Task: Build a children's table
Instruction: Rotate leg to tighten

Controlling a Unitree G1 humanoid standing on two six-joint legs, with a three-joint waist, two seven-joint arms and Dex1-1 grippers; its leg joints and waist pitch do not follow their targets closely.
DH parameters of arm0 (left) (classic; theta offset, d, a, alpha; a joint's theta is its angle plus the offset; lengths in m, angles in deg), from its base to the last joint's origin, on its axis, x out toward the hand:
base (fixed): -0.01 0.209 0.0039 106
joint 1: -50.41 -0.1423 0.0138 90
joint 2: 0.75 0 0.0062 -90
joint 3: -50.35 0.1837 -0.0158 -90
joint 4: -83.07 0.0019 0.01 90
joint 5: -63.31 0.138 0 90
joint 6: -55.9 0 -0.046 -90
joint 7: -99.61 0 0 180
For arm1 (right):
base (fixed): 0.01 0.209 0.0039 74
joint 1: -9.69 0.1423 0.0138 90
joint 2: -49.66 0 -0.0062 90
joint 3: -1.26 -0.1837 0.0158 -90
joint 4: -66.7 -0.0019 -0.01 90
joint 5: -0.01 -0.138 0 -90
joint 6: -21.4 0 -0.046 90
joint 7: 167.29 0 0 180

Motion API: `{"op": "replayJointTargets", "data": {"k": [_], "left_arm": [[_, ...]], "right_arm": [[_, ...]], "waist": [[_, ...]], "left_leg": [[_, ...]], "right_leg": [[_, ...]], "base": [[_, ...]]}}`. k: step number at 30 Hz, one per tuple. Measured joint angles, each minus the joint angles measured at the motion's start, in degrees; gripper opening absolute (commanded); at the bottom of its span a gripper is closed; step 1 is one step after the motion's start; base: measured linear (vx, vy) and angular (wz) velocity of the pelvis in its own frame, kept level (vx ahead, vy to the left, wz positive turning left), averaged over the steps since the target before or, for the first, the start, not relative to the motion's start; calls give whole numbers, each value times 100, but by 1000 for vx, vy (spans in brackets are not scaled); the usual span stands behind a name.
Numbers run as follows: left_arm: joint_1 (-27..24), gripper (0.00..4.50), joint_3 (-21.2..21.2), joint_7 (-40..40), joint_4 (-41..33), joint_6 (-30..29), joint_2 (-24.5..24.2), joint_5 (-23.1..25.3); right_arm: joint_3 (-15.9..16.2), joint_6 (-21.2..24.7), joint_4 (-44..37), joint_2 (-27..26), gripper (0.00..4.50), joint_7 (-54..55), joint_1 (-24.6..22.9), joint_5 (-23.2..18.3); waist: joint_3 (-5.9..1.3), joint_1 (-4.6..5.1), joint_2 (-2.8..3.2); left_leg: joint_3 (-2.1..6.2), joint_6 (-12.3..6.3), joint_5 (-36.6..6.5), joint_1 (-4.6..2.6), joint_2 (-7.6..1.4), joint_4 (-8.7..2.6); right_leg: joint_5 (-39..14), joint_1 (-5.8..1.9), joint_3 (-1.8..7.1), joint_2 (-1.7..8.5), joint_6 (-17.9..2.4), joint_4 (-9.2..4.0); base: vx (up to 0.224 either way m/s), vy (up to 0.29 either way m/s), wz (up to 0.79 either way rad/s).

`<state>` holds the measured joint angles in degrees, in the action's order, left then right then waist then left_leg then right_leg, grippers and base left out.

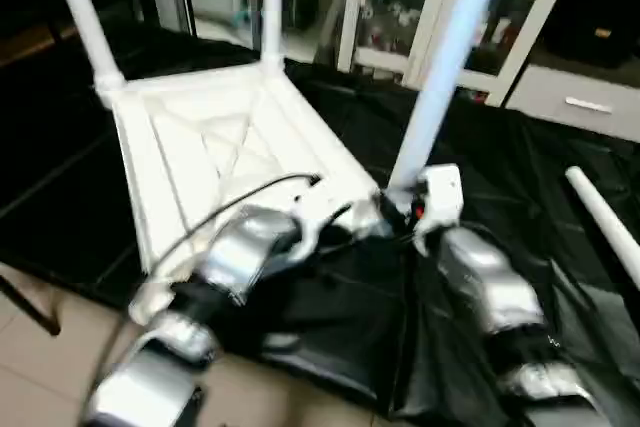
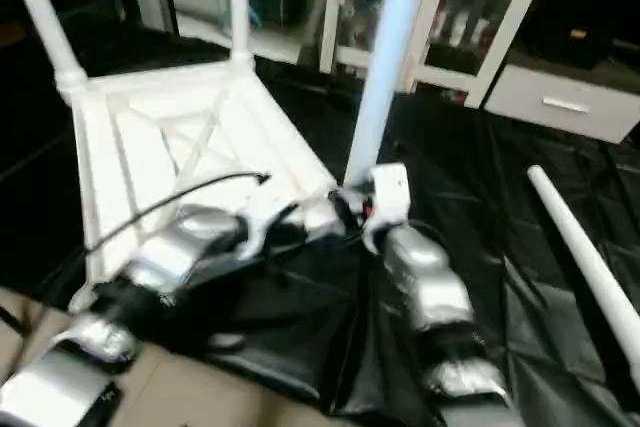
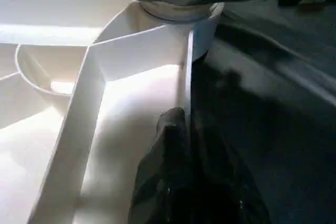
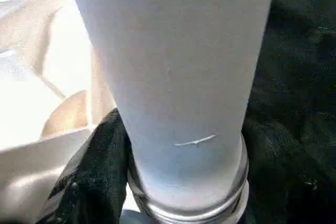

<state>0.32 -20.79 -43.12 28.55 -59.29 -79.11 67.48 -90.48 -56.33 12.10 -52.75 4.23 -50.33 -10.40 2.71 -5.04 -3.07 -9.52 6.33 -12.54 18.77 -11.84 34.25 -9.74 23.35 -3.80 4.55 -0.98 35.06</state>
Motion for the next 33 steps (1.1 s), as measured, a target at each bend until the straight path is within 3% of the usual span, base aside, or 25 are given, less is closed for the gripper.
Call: {"op": "replayJointTargets", "data": {"k": [3, 7, 12, 13, 18, 19, 21, 23, 25, 30, 33], "left_arm": [[100, 0, -44, -304, 182, 27, 184, 4], [257, 0, -106, -768, 479, 110, 485, 70], [283, 0, -107, -779, 481, 142, 479, 74], [287, 0, -107, -778, 481, 150, 475, 73], [308, 0, -171, -778, 493, 251, 312, 75], [308, 0, -174, -750, 478, 271, 246, 68], [307, 0, -192, -688, 442, 276, 197, 54], [290, 0, -209, -582, 356, 271, 127, 53], [156, 0, -167, -313, 50, 252, -82, 52], [46, 0, -154, 85, -186, 266, -377, 5], [-184, 0, -33, 604, -598, 249, -643, -46]], "right_arm": [[-101, -136, 238, -178, 264, 572, 186, 13], [-512, -551, 888, -624, 264, 1682, 648, 19], [-652, -993, 1107, -677, 264, 1547, 700, 0], [-651, -1082, 1139, -647, 319, 1420, 682, 7], [-563, -1198, 1131, -656, 353, 962, 530, -14], [-546, -1215, 1055, -599, 376, 810, 463, -20], [-460, -1200, 951, -530, 376, 606, 392, -18], [-403, -1113, 785, -439, 405, 388, 335, -19], [-231, -771, 282, -152, 416, -223, 112, -112], [-106, -394, -240, 132, 446, -951, -101, -248], [247, -14, -933, 842, 446, -1998, -446, -366]], "waist": [[-3, -3, 5], [-3, -1, 6], [-3, -3, 6], [-1, -3, 8], [15, 40, 29], [20, 39, 36], [26, 31, 45], [27, 22, 47], [27, 1, 47], [29, -30, 43], [29, -93, 44]], "left_leg": [[0, 0, 0, 8, -1, -3], [-7, 0, 0, 25, 0, -4], [-17, -1, -1, 36, 0, -12], [-19, -2, -1, 41, 0, -13], [-18, -2, 0, 52, -2, -16], [-17, -2, 0, 59, -2, -17], [-19, -2, 0, 65, -3, -21], [-20, -3, 1, 87, -3, -22], [-21, -43, 24, 123, -3, -22], [-24, -58, 31, 133, -3, -21], [-26, -64, 27, 131, -2, -19]], "right_leg": [[-2, 2, -1, 0, 4, -2], [-5, 16, 2, 0, 9, -5], [-2, 32, 7, 0, 2, -5], [-2, 38, 7, 0, 2, -5], [5, 65, 12, -8, -6, 0], [5, 72, 11, -9, -5, 3], [4, 79, 10, -10, -6, 2], [4, 101, 10, -11, -6, 1], [3, 134, 10, -11, -8, 1], [2, 162, 9, -10, -13, 11], [1, 154, 10, -6, -13, 0]], "base": [[0, 0, 0], [0, 0, 0], [0, 0, 0], [0, 0, 0], [0, 0, 0], [0, 0, 0], [0, 0, 0], [0, 0, 0], [0, 0, 0], [0, 0, 0], [0, 0, 0]]}}
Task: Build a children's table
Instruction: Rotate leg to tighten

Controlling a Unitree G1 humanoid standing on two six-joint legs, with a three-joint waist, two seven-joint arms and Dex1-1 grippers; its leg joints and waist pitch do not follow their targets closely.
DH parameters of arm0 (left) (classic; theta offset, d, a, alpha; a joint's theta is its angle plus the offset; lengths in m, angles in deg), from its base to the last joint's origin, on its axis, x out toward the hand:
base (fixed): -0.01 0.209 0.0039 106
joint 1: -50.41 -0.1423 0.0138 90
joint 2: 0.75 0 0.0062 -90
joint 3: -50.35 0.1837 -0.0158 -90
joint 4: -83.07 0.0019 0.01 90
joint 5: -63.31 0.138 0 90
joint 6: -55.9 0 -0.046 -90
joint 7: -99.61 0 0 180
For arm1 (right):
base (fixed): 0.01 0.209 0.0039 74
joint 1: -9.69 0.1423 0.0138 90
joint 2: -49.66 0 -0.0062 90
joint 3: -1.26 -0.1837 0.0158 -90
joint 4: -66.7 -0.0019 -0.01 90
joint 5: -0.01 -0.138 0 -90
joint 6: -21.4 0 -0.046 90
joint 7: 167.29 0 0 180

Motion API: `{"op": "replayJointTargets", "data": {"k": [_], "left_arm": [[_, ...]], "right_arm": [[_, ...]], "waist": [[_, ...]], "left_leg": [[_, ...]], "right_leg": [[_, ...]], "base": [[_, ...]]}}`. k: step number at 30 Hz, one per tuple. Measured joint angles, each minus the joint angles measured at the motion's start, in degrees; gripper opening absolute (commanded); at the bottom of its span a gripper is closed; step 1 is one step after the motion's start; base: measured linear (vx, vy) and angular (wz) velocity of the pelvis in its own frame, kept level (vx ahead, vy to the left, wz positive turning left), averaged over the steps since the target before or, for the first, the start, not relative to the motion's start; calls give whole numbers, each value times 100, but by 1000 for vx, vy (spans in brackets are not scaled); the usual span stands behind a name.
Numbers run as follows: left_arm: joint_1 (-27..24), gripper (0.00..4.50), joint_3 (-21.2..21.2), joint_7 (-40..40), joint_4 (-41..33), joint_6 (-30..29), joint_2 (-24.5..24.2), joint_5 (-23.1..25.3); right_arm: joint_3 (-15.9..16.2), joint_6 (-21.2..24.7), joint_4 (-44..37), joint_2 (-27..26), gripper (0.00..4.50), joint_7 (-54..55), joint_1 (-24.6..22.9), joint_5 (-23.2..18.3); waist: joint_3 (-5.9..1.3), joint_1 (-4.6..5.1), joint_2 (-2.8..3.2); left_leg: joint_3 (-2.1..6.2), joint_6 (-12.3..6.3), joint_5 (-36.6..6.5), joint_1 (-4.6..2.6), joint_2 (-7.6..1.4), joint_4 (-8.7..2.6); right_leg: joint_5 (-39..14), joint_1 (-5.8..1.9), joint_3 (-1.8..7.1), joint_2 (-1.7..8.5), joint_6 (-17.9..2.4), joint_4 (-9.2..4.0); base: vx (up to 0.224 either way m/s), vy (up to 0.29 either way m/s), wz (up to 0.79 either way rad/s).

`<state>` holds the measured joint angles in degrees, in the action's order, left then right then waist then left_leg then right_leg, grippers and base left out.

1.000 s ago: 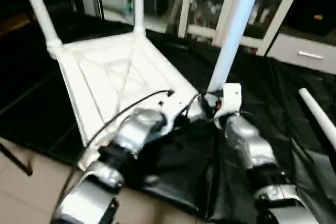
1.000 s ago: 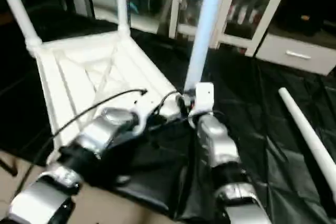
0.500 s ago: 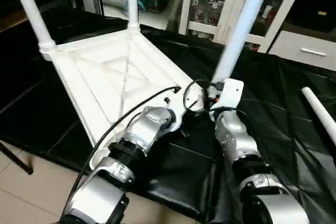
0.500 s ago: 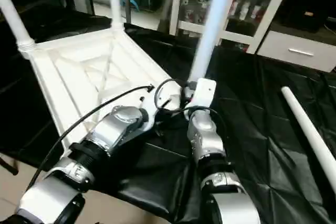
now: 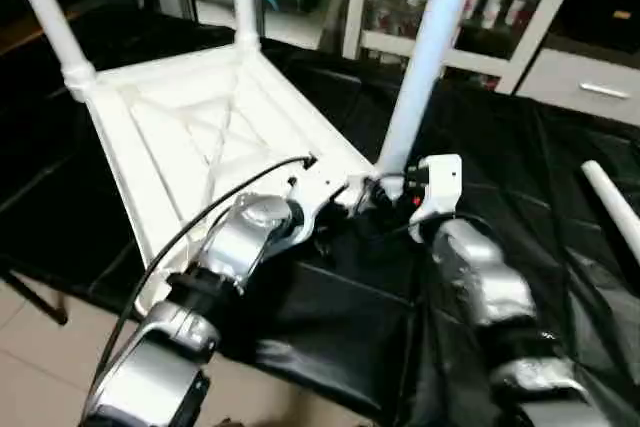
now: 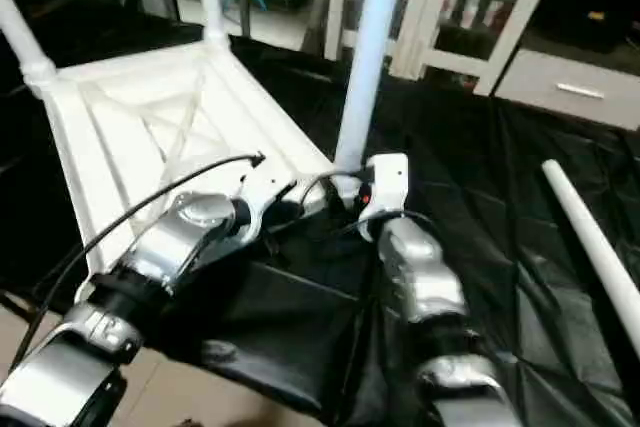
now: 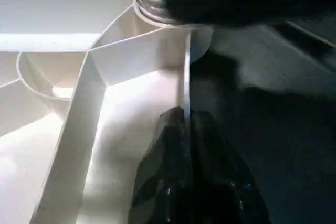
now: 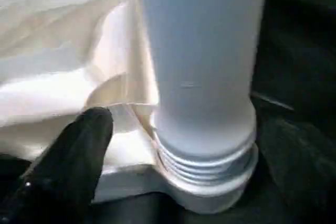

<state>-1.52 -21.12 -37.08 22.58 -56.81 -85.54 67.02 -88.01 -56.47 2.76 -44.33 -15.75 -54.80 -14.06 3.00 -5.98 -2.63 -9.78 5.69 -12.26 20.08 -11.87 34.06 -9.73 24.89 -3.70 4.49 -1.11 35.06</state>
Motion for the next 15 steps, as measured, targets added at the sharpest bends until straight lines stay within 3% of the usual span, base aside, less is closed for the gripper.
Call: {"op": "replayJointTargets", "data": {"k": [2, 4, 8, 13, 15], "left_arm": [[-172, 0, 66, 491, -273, 38, -279, -129], [-234, 0, 130, 877, -388, 82, -509, -171], [-456, 0, 382, 1657, -792, 277, -895, -288], [-607, 0, 654, 2341, -1136, 404, -1202, -353], [-611, 0, 727, 2482, -1197, 393, -1244, -353]], "right_arm": [[279, 208, -484, 672, 446, -885, -237, 4], [455, 293, -737, 992, 446, -1485, -374, 17], [723, 330, -1035, 1424, 446, -2251, -578, 17], [885, 379, -1485, 1803, 446, -2739, -764, 4], [926, 435, -1605, 1879, 446, -2910, -805, -2]], "waist": [[0, -46, 0], [-1, -49, -1], [-1, -78, -3], [-2, -252, -4], [-2, -261, -4]], "left_leg": [[-1, 0, -1, -1, -1, 0], [-2, 1, 0, -1, -2, 0], [-2, 3, 1, -5, -1, 1], [-9, 4, 3, -15, -3, 7], [-12, 6, 2, -22, -1, 10]], "right_leg": [[0, -4, 0, 0, 0, -2], [-1, -13, 0, -1, 1, 3], [0, -22, 1, 3, 1, 4], [-1, -44, -4, 14, 1, 8], [-1, -59, -6, 26, 2, 5]], "base": [[0, 0, 0], [0, 0, 0], [0, 0, 0], [0, 0, 0], [0, 0, 0]]}}
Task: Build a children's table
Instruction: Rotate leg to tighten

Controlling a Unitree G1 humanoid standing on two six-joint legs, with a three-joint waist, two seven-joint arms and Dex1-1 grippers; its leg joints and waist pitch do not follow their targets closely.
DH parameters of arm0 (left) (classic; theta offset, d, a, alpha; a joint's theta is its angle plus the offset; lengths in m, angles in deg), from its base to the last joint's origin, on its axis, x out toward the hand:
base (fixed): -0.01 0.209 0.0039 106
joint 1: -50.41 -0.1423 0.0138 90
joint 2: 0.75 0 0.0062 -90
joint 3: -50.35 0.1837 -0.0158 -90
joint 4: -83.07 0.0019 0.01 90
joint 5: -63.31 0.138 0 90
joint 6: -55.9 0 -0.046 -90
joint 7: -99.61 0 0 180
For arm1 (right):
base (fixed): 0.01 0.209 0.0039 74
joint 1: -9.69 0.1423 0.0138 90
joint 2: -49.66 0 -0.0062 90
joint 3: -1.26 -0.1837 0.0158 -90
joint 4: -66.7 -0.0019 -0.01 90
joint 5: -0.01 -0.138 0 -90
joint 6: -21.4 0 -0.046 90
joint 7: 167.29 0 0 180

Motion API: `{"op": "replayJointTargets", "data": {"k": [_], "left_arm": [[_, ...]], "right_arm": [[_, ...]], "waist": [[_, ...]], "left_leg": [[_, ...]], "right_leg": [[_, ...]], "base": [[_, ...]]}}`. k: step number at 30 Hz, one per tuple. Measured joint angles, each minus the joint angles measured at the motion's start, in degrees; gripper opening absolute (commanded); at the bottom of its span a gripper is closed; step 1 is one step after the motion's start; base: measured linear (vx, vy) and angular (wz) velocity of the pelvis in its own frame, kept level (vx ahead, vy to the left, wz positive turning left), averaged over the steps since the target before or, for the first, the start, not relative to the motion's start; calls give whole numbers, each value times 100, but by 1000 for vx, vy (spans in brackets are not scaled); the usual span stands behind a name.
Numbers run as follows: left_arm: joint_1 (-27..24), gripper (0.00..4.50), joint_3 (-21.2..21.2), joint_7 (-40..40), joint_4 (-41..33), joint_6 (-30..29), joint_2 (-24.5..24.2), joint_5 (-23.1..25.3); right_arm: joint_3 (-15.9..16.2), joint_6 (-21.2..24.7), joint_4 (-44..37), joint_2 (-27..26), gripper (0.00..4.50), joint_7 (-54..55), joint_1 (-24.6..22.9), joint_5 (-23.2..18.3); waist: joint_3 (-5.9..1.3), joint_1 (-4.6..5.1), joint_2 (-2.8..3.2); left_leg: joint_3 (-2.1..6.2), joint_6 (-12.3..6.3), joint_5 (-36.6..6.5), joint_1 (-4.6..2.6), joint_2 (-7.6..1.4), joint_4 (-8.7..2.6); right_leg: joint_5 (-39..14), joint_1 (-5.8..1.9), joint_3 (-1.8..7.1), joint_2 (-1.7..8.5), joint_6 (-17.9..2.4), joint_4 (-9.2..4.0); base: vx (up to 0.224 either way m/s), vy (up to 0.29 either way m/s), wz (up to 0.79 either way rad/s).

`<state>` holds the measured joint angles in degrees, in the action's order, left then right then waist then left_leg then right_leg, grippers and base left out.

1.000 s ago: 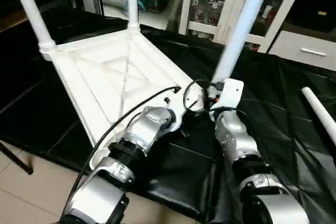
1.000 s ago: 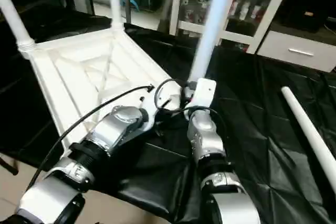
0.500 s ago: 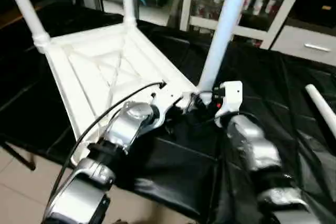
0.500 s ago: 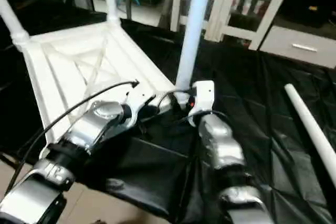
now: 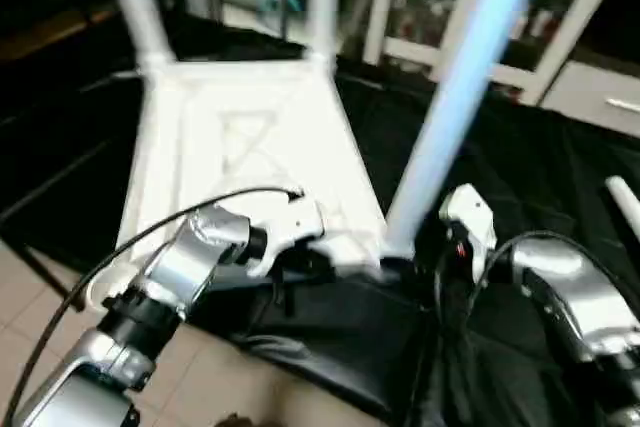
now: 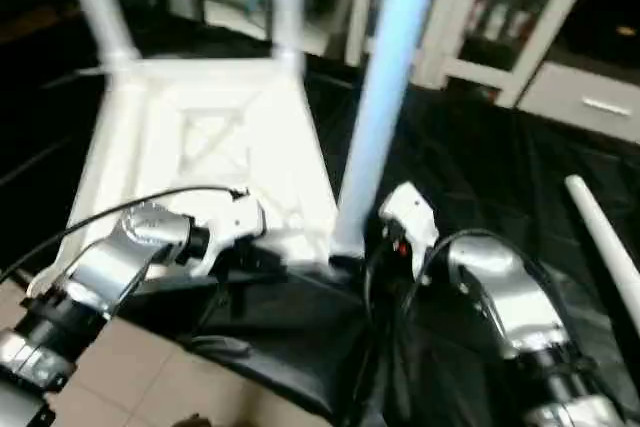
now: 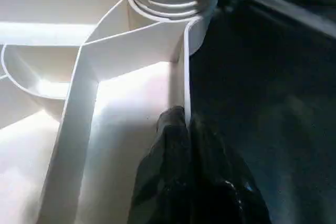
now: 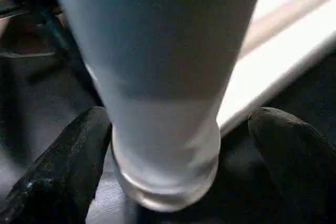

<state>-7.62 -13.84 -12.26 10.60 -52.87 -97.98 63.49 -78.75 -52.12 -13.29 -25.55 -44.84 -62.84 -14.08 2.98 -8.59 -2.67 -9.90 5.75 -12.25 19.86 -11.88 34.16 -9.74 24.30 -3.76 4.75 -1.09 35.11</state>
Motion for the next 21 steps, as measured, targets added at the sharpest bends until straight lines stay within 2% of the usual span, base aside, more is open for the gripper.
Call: {"op": "replayJointTargets", "data": {"k": [4, 9, 10, 14, 15, 19, 21], "left_arm": [[-23, 0, 134, 248, -136, -119, -121, 3], [-42, 0, 167, 314, -200, -134, -158, 6], [-42, 0, 167, 315, -203, -142, -162, 7], [-43, 0, 176, 367, -225, -173, -176, 6], [-43, 0, 179, 369, -233, -180, -179, 6], [-48, 0, 194, 414, -270, -209, -184, 3], [-48, 0, 197, 414, -270, -213, -184, 4]], "right_arm": [[71, 323, -274, 263, 446, -442, -143, -145], [178, 471, -374, 426, 446, -831, -224, -258], [178, 476, -395, 430, 419, -885, -224, -260], [169, 540, -403, 437, 406, -903, -222, -269], [169, 544, -405, 436, 382, -905, -222, -280], [166, 545, -405, 442, 367, -912, -222, -286], [167, 545, -404, 442, 342, -916, -222, -286]], "waist": [[0, 17, -1], [0, 26, 0], [0, 29, 0], [-1, 24, -1], [-1, 24, -1], [0, 19, -1], [-1, 19, -1]], "left_leg": [[-9, 6, -12, -55, 6, -1], [-9, 7, -11, -78, 8, -2], [-8, 7, -11, -78, 7, -2], [-7, 7, -12, -77, 7, -5], [-7, 7, -12, -77, 8, -6], [-7, 7, -12, -76, 7, -8], [-7, 6, -11, -76, 8, -9]], "right_leg": [[-8, -59, -4, 28, 13, -9], [-11, -81, -7, 36, 19, -8], [-12, -82, -8, 36, 20, -8], [-15, -83, -11, 36, 26, -8], [-16, -83, -11, 36, 26, -9], [-18, -82, -14, 37, 29, -8], [-17, -83, -14, 38, 29, -8]], "base": [[0, 0, 0], [0, 0, 0], [0, 0, 0], [0, 0, 0], [0, 0, 0], [0, 0, 0], [0, 0, 0]]}}
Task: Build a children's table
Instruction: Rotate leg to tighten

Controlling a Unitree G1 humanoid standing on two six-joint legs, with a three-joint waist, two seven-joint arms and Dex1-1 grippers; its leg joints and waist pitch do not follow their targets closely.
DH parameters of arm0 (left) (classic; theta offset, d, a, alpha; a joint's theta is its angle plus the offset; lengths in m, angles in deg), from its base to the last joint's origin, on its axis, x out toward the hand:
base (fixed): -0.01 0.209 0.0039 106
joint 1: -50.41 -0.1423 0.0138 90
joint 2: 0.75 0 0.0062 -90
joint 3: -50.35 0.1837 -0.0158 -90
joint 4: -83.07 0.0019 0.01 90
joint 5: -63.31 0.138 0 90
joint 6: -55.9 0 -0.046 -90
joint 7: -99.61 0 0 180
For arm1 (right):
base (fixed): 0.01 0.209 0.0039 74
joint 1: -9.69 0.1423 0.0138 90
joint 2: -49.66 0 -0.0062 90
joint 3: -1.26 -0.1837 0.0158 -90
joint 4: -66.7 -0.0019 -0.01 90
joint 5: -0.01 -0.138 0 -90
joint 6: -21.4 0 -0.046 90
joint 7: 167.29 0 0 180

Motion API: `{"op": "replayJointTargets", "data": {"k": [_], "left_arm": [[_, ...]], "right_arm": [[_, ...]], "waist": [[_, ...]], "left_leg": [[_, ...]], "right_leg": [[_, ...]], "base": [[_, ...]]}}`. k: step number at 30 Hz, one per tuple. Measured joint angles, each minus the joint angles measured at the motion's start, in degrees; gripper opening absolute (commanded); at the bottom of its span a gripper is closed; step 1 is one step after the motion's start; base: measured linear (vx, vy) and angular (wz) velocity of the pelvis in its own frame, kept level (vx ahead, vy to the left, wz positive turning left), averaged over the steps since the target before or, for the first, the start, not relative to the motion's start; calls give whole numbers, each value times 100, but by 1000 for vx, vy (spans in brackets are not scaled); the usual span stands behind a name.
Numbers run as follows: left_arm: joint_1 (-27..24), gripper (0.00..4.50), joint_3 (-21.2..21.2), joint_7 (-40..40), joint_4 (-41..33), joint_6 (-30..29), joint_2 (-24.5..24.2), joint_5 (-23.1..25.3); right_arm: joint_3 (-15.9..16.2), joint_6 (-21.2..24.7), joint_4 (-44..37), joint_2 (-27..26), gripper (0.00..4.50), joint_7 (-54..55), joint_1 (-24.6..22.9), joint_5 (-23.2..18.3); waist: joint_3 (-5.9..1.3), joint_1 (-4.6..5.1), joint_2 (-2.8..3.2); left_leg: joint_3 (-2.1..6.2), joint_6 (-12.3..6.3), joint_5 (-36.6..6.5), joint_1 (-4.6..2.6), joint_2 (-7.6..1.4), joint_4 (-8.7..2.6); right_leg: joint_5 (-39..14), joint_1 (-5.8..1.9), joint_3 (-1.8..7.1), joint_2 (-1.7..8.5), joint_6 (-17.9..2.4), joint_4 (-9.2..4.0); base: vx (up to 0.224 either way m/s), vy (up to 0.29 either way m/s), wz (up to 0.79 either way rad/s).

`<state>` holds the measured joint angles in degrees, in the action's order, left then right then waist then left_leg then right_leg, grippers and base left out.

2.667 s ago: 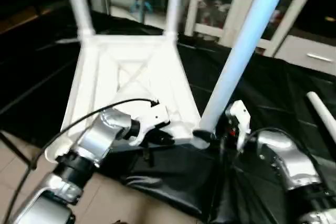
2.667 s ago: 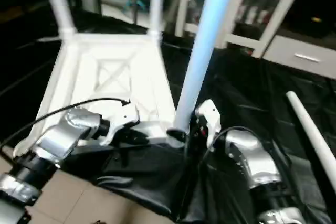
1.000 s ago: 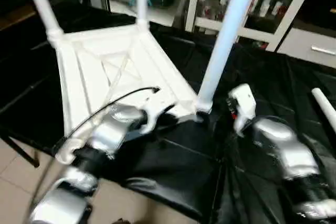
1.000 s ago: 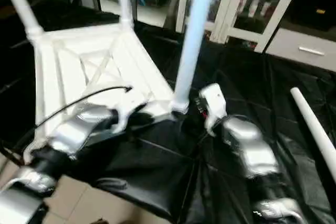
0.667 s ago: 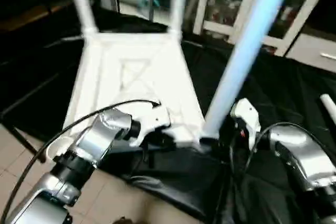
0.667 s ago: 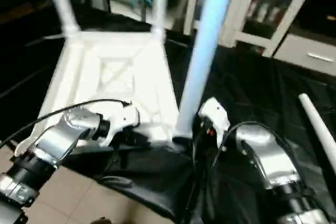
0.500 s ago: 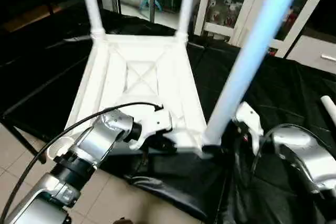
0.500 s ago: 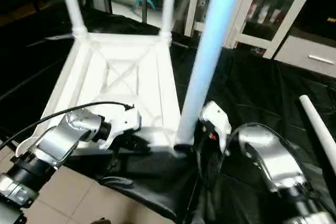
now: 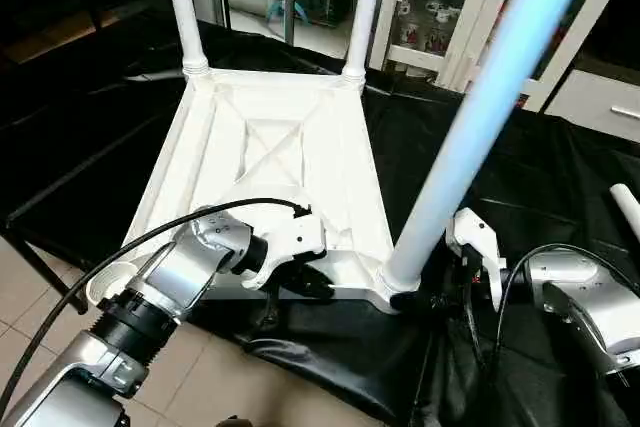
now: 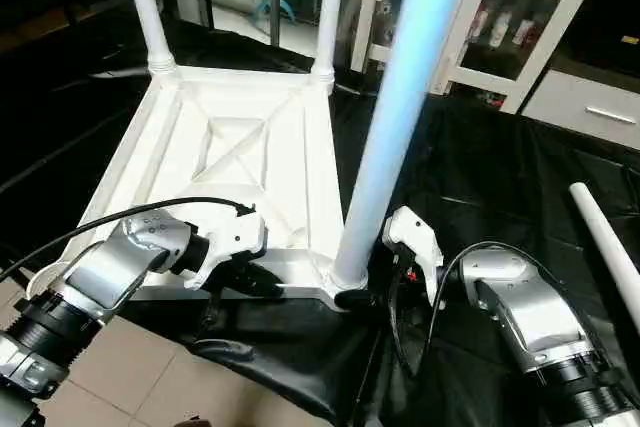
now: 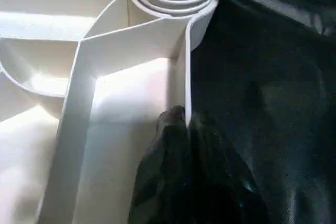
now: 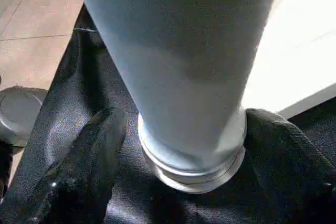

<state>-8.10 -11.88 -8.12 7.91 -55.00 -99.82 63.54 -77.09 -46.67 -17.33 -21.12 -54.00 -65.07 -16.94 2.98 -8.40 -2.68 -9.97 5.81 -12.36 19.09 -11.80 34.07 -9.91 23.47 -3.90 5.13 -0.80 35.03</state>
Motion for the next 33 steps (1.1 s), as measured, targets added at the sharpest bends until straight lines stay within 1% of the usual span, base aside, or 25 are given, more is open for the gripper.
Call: {"op": "replayJointTargets", "data": {"k": [3, 4, 5, 9, 15, 19, 21, 22, 25, 26, 28, 30, 31, 33], "left_arm": [[-2, 0, 10, 27, -9, -6, 2, -5], [-2, 0, 10, 37, -9, -9, 3, -4], [-2, 0, 10, 43, -11, -12, 4, -4], [-8, 0, 10, 52, -25, -23, 5, -4], [-13, 0, 8, 44, -50, -60, 8, 1], [-13, 0, -77, -161, 65, -121, 112, 22], [32, 0, -195, -458, 260, -171, 269, 87], [101, 0, -305, -776, 504, -192, 491, 163], [292, 0, -451, -1479, 934, -261, 892, 227], [302, 0, -513, -1617, 1023, -291, 999, 222], [429, 0, -675, -2122, 1365, -335, 1307, 213], [628, 0, -830, -2763, 1803, -369, 1668, 246], [724, 0, -860, -3032, 1963, -385, 1823, 256], [753, 0, -892, -3286, 2051, -382, 1957, 267]], "right_arm": [[-2, 5, 1, 4, 332, -1, 0, 8], [-1, 5, 1, 4, 313, -2, -1, 9], [-2, 5, 1, 4, 304, -1, -1, 12], [-2, 5, 1, 4, 278, -6, -1, 23], [-5, 4, 14, -9, 274, -5, 0, 27], [-148, -58, 334, -339, 272, 298, 23, 63], [-277, -80, 575, -616, 271, 694, 89, 103], [-378, -74, 777, -865, 269, 1127, 166, 147], [-613, -7, 1084, -1305, 269, 2113, 349, 262], [-657, -2, 1119, -1402, 269, 2320, 369, 305], [-815, -9, 1344, -1819, 269, 3064, 519, 405], [-1011, -109, 1687, -2308, 269, 4059, 762, 581], [-1068, -167, 1816, -2509, 269, 4564, 875, 672], [-1102, -276, 1966, -2686, 269, 5041, 958, 743]], "waist": [[0, -3, 0], [0, -3, 0], [0, -3, 0], [0, -4, 0], [-1, -3, -1], [-18, 30, -23], [-24, 52, -33], [-24, 88, -32], [-23, 208, -27], [-25, 223, -24], [-26, 271, -28], [-30, 331, -15], [-33, 353, 6], [-37, 362, 13]], "left_leg": [[0, 0, 0, -1, 0, 0], [0, 0, 0, -1, 0, 0], [-1, 0, 0, 0, 0, 0], [-1, 0, 0, 0, 0, 0], [-1, 0, 0, -1, 0, 0], [-1, 2, 2, -15, 1, 4], [0, 2, 3, -28, 2, 5], [0, 2, 3, -42, 5, 5], [11, 3, 3, -39, 8, 6], [18, 3, 3, -39, 11, 6], [27, 3, 3, -35, 12, 6], [31, 3, 3, -23, 12, 2], [40, 3, 3, -12, 12, 0], [42, 2, 4, -11, 12, -1]], "right_leg": [[0, -1, -1, 2, 0, 0], [0, -1, -1, 2, 0, 0], [0, -2, -1, 2, 0, 0], [-1, -2, -1, 2, 2, 0], [-1, -2, -2, 3, 2, 0], [0, -16, -1, 3, 3, 2], [-7, -27, -1, 3, 16, 1], [-9, -37, -1, 3, 20, -5], [-13, -36, -12, 5, 26, -23], [-13, -37, -17, 6, 26, -31], [-13, -38, -27, 6, 26, -40], [-13, -33, -37, 7, 26, -66], [-13, -31, -54, 8, 26, -95], [-12, -32, -63, 12, 26, -113]], "base": [[0, 0, 0], [0, 0, 0], [0, 0, 0], [0, 0, 0], [0, 0, 0], [0, 0, 0], [0, 0, 0], [0, 0, 0], [-54, 1, -3], [0, 0, 0], [0, 0, 0], [0, 0, 0], [0, 0, 0], [0, 0, 0]]}}
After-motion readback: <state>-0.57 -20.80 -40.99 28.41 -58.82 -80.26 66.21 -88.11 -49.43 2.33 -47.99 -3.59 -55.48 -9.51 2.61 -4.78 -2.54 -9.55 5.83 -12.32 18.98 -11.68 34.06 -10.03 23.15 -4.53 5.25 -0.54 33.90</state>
